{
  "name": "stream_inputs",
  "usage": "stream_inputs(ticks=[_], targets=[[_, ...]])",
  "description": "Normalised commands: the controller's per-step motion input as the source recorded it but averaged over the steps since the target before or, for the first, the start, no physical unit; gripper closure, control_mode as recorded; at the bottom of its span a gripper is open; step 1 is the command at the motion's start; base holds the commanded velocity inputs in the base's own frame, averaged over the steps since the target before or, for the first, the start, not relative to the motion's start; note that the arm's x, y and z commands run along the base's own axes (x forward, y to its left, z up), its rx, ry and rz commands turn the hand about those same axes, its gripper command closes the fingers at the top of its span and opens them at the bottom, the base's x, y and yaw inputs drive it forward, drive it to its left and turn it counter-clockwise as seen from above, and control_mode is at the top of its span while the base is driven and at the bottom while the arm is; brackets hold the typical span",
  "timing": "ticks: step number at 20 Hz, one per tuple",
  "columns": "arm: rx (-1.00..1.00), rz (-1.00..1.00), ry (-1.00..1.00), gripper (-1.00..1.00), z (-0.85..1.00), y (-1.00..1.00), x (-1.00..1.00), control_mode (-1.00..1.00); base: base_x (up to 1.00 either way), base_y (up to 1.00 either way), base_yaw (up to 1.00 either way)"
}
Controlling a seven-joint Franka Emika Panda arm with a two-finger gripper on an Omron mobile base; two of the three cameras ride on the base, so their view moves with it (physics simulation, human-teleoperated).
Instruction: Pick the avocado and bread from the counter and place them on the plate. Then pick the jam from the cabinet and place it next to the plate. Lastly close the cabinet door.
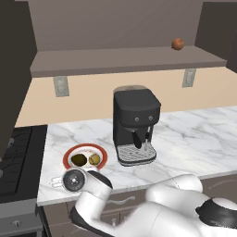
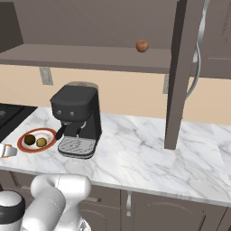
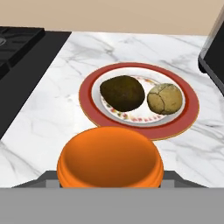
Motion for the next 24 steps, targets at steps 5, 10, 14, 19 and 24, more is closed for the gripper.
stream_inputs(ticks=[5, 10, 14, 19, 24], targets=[[0.01, 0.00, -0.01, 1.00, -0.03, 0.11, 0.10, -1.00, 0.00, 0.00, 0.00], [0.01, 0.00, 0.00, 1.00, -0.07, 0.05, 0.11, -1.00, 0.00, 0.00, 0.00], [0.01, 0.00, 0.00, 1.00, -0.11, 0.00, 0.12, -1.00, 0.00, 0.00, 0.00], [0.00, 0.00, 0.00, 1.00, -0.14, 0.03, 0.12, -1.00, 0.00, 0.00, 0.00], [0.00, 0.00, -0.01, 1.00, -0.13, 0.04, 0.05, -1.00, 0.00, 0.00, 0.00]])
